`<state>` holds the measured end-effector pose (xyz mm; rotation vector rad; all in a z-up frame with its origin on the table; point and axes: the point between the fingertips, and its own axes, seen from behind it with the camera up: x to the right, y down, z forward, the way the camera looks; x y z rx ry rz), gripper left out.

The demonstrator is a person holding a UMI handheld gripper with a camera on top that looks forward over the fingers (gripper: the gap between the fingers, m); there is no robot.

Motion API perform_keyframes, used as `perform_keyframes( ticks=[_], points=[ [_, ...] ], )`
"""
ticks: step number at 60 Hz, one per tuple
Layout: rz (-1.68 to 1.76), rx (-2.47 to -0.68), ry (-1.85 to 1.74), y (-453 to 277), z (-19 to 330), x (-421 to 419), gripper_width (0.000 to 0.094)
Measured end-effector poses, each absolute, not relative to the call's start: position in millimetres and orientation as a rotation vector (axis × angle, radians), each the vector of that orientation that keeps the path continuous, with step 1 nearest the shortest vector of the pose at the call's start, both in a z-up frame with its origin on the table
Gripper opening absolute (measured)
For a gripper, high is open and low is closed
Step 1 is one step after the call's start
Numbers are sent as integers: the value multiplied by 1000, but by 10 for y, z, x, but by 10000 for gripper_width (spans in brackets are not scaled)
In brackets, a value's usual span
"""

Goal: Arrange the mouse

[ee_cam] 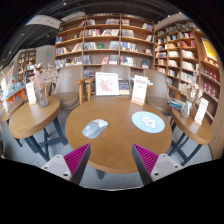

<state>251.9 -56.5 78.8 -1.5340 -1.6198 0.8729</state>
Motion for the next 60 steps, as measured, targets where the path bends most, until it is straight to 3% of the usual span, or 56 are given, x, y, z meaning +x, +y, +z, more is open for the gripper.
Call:
perform_keyframes(
  ticks=[23,60],
  points=[
    [941,-1537,-1710,-1513,402,2281,851],
    [827,-1681,-1721,-1584,-123,1161,856]
  ],
)
